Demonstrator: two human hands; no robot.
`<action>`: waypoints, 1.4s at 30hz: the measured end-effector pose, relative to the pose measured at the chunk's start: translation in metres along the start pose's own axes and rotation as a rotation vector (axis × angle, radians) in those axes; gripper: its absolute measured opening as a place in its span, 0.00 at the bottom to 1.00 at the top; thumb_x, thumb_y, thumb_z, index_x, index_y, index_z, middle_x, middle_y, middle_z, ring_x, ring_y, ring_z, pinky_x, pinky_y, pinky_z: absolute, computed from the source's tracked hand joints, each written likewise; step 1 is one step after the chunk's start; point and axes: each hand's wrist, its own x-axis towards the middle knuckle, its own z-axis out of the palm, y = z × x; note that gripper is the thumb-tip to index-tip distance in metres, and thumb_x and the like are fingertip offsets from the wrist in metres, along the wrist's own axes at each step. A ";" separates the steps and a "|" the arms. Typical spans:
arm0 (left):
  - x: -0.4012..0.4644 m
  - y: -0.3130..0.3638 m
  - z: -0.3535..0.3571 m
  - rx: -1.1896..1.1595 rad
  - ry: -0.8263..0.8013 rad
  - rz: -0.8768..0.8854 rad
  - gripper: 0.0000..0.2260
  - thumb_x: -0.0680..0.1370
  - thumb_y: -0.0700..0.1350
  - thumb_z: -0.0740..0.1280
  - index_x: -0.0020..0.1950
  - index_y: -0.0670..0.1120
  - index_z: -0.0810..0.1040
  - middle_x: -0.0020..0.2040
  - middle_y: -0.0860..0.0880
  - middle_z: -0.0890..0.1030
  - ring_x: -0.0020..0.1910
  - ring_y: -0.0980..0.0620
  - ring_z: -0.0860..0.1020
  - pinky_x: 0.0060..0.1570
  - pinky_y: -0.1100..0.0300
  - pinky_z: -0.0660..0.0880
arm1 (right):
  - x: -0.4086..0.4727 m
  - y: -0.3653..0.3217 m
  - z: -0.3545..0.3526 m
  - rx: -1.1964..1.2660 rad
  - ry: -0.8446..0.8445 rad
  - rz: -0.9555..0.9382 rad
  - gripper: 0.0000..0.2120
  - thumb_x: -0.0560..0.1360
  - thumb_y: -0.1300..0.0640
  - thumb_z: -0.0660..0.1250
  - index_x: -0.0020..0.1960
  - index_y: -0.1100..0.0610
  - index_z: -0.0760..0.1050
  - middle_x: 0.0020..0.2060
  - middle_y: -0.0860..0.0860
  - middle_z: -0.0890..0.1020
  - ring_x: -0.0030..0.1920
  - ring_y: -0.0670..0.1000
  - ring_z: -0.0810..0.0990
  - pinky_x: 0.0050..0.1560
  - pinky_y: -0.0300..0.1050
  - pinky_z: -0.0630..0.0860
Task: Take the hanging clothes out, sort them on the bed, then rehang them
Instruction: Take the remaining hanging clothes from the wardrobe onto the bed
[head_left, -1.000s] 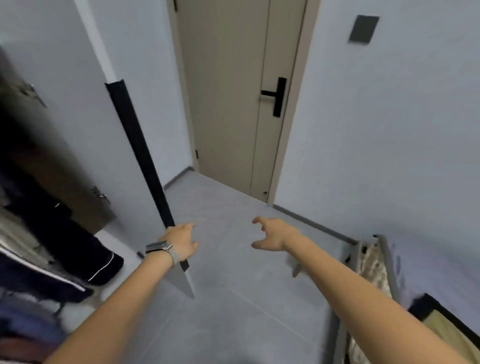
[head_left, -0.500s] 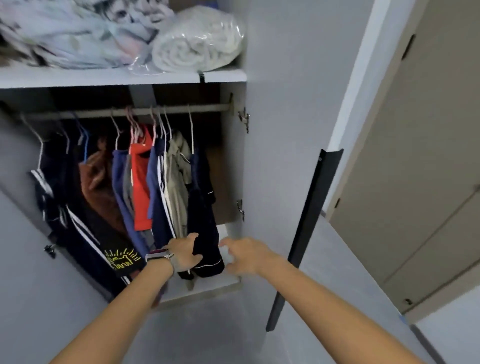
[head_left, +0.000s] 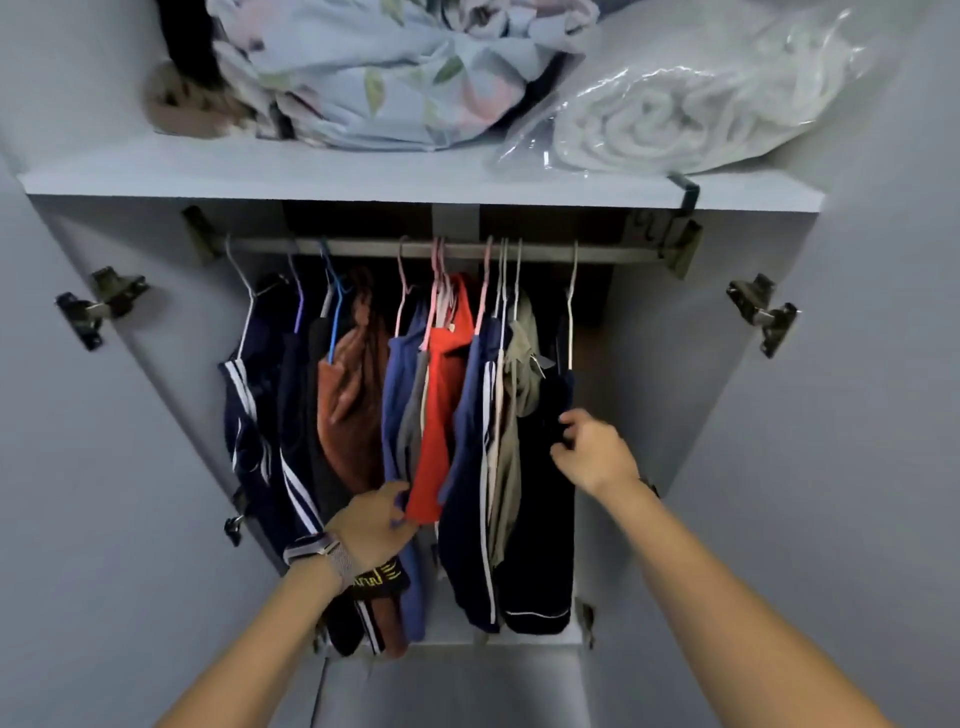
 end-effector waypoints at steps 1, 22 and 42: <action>0.012 -0.001 -0.006 -0.042 -0.011 0.014 0.23 0.78 0.49 0.64 0.71 0.47 0.64 0.54 0.50 0.80 0.54 0.53 0.78 0.54 0.63 0.72 | 0.010 -0.004 -0.002 0.033 0.116 0.015 0.22 0.74 0.55 0.65 0.67 0.53 0.68 0.60 0.53 0.77 0.59 0.57 0.76 0.58 0.50 0.75; 0.116 0.101 -0.013 -0.467 -0.012 0.228 0.11 0.78 0.41 0.62 0.59 0.45 0.78 0.48 0.57 0.78 0.45 0.63 0.75 0.42 0.80 0.68 | 0.149 -0.025 -0.014 0.883 0.028 0.397 0.07 0.74 0.56 0.70 0.43 0.56 0.72 0.37 0.53 0.77 0.38 0.49 0.76 0.42 0.42 0.74; 0.129 0.106 -0.017 -0.500 0.006 0.375 0.10 0.78 0.42 0.64 0.56 0.50 0.80 0.50 0.54 0.81 0.48 0.63 0.77 0.47 0.72 0.72 | 0.083 -0.022 -0.067 0.850 0.133 0.178 0.26 0.70 0.68 0.68 0.19 0.52 0.63 0.17 0.48 0.66 0.22 0.47 0.62 0.25 0.38 0.61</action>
